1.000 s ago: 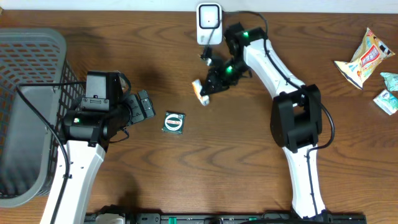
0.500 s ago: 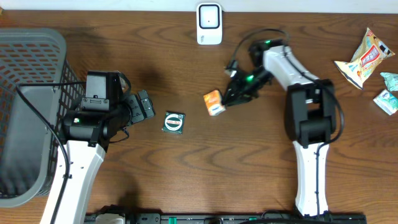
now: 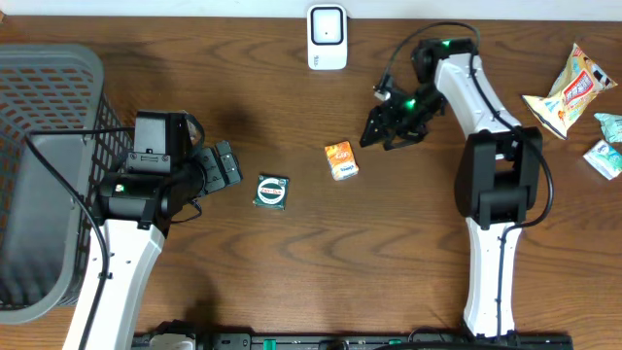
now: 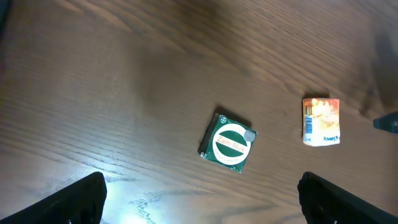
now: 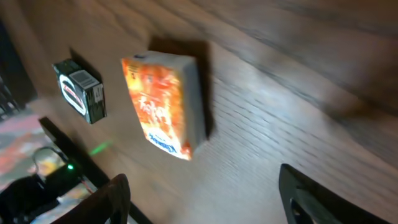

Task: Scan the item barcode
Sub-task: 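Regrip the orange Kleenex pack from the side with the right gripper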

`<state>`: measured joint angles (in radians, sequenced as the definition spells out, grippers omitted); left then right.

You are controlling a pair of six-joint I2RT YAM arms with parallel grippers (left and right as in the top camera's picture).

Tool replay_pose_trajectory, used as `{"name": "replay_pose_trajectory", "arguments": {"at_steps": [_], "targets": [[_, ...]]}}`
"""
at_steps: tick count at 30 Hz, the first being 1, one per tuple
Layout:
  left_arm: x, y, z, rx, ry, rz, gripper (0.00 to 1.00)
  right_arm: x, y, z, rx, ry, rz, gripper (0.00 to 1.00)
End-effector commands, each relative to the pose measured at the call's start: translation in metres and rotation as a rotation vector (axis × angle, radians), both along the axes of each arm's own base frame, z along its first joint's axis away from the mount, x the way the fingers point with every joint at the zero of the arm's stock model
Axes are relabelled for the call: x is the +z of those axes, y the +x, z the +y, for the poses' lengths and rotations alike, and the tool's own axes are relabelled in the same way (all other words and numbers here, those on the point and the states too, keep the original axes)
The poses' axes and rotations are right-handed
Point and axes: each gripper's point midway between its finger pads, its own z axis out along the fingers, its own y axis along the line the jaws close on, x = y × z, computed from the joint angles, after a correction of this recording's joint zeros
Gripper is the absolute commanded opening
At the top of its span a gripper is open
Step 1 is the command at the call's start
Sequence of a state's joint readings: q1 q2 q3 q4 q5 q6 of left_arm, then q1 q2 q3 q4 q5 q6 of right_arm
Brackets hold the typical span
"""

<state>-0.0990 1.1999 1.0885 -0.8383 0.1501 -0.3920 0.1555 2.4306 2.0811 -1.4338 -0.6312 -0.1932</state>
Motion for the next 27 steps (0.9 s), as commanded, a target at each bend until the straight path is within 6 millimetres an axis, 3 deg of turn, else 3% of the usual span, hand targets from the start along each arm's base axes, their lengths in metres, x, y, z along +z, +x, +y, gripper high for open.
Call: {"name": "replay_pose_trajectory", "arguments": {"at_steps": [1,5,11,16,18,22,27], "targets": [[0.002,0.002,0.004,0.010,0.012,-0.006,0.98,-0.003,-0.003,0.018,0.082,-0.013,-0.054,0.68],[0.002,0.002,0.004,0.010,0.012,-0.005,0.98,-0.012,-0.007,0.031,0.130,-0.054,-0.078,0.57],[0.002,0.002,0.004,0.010,0.012,-0.006,0.98,-0.024,-0.013,0.051,0.153,-0.070,-0.091,0.57],[0.002,0.002,0.004,0.010,0.012,-0.006,0.98,-0.045,-0.021,0.047,0.145,-0.163,-0.068,0.55],[0.002,0.002,0.004,0.010,0.012,-0.006,0.97,-0.051,-0.026,0.047,0.149,-0.165,-0.058,0.42],[0.002,0.002,0.004,0.010,0.012,-0.006,0.98,-0.055,-0.035,0.046,0.153,-0.167,-0.025,0.01],[0.002,0.002,0.004,0.010,0.012,-0.006,0.97,-0.041,-0.038,0.059,0.129,-0.051,0.010,0.01]]}}
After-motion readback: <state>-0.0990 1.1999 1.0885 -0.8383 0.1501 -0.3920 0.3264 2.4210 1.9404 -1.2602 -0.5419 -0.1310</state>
